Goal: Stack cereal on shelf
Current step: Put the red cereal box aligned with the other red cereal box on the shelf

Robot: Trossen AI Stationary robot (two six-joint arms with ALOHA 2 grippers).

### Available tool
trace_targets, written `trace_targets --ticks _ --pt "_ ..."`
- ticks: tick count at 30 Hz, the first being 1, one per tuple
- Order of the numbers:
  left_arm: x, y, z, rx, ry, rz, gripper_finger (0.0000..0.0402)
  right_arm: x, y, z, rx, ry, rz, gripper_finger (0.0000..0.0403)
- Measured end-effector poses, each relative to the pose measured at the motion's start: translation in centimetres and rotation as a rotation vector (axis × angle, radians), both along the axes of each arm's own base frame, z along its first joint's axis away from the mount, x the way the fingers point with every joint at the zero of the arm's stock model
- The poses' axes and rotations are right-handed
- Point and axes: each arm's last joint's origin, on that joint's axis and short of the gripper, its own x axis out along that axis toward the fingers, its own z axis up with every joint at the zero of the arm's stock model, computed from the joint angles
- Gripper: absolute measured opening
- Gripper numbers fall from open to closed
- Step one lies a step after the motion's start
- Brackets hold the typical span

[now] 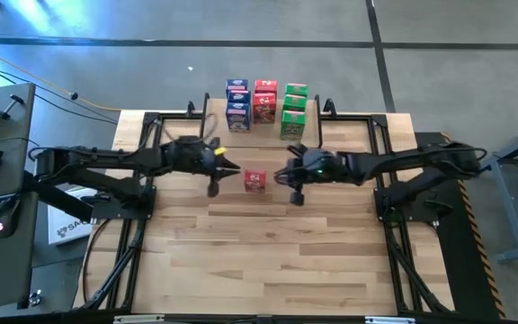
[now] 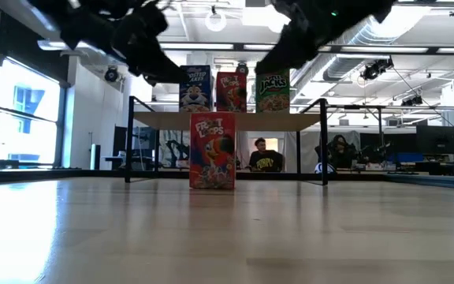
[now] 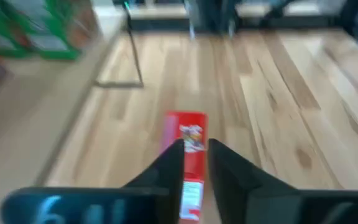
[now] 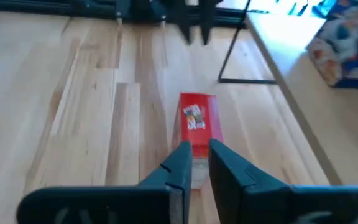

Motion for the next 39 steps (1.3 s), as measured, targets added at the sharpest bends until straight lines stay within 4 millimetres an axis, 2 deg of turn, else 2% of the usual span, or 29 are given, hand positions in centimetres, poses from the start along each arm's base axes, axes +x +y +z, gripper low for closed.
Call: trace_targets --ticks 7,12,16,20,28,39 --pt "4.1 -0.7 1.4 0.014 0.256 -0.077 0.0166 -2.9 0.2 -1.3 0.015 -0.078 -0.008 0.0018" --pt "7.0 -0.7 1.7 0.051 0.38 -0.076 0.023 -3.5 0.7 -2.0 0.02 -0.072 0.006 0.0007" --pt "8.7 -0.3 1.4 0.085 0.471 -0.046 0.0259 -3.5 1.2 -2.2 0.021 -0.064 0.025 0.0002" --pt "9.7 -0.1 0.9 0.102 0.511 -0.053 0.0267 -3.5 1.7 -2.2 0.022 -0.065 0.043 0.0002" --pt "10.2 0.1 -0.1 0.143 0.556 -0.063 0.0265 -3.6 2.1 -2.2 0.015 -0.066 0.048 0.0002" --pt "10.2 0.3 -0.5 0.151 0.536 -0.018 0.022 -3.5 2.0 -2.2 0.023 -0.068 0.04 0.0002"
